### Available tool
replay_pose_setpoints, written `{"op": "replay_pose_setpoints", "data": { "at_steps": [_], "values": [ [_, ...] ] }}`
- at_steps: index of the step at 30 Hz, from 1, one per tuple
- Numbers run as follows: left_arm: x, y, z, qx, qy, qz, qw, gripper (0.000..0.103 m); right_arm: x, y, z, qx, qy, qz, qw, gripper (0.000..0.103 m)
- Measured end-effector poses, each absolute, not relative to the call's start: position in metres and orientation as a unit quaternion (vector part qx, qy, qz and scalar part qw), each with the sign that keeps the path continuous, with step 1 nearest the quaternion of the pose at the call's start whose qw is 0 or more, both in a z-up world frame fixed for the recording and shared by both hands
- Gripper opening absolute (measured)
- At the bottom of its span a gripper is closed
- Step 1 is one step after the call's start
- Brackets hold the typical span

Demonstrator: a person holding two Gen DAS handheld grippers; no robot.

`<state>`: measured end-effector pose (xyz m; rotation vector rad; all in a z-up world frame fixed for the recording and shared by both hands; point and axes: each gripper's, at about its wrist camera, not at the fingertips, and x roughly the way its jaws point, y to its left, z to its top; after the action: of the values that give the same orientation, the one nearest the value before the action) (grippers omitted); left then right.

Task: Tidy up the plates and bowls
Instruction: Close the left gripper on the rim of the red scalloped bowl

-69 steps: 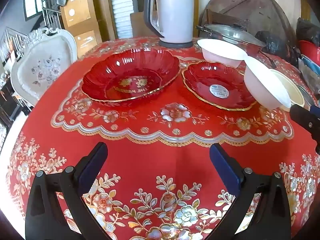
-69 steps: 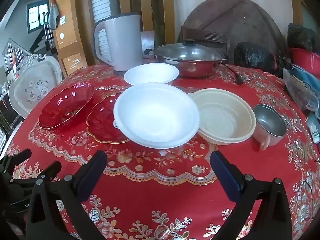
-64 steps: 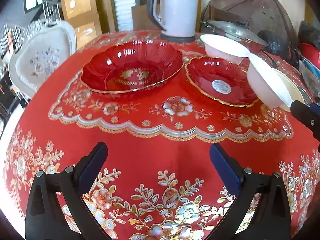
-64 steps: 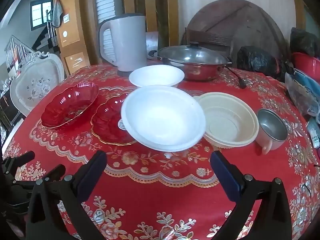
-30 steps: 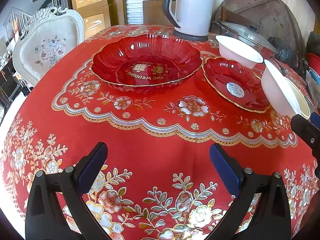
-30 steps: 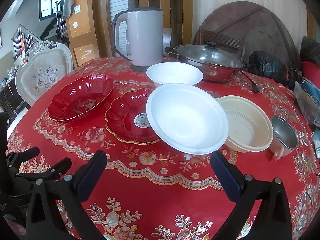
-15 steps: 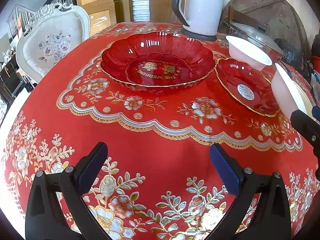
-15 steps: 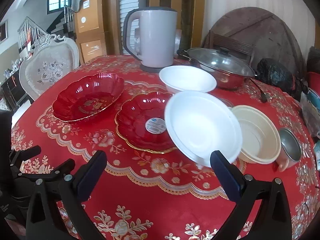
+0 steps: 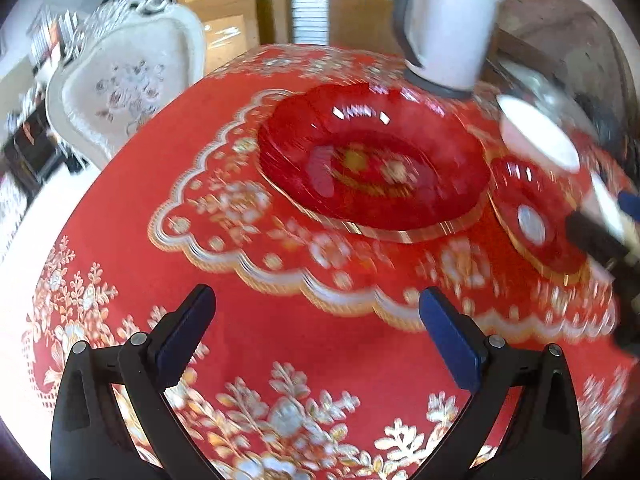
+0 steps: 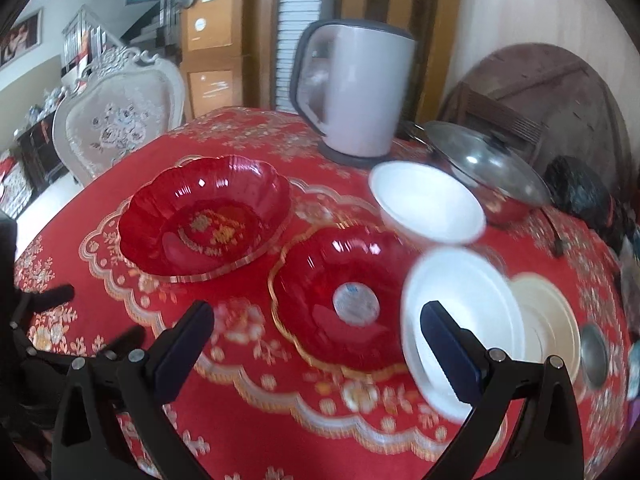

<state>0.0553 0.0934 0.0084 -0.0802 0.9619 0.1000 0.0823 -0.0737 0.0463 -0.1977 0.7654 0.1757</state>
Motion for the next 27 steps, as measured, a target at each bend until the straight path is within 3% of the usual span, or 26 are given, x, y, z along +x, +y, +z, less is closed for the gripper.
{"op": "replay_pose_setpoints", "data": {
  "at_steps": [4, 13, 27],
  "values": [
    [0.076, 0.121, 0.022, -0.092, 0.469, 0.045, 0.877, 0.103, 0.101, -0.042, 0.044, -0.157, 0.362, 0.105, 0.913, 0.103],
    [0.105, 0.143, 0.027, -0.097, 0.478, 0.077, 0.869, 0.103, 0.131, -0.030, 0.049, -0.121, 0.357, 0.149, 0.914, 0.103],
    [0.146, 0.139, 0.011, -0.097, 0.517, 0.069, 0.847, 0.102, 0.224, -0.035, 0.026, -0.043, 0.453, 0.209, 0.866, 0.103]
  ]
}}
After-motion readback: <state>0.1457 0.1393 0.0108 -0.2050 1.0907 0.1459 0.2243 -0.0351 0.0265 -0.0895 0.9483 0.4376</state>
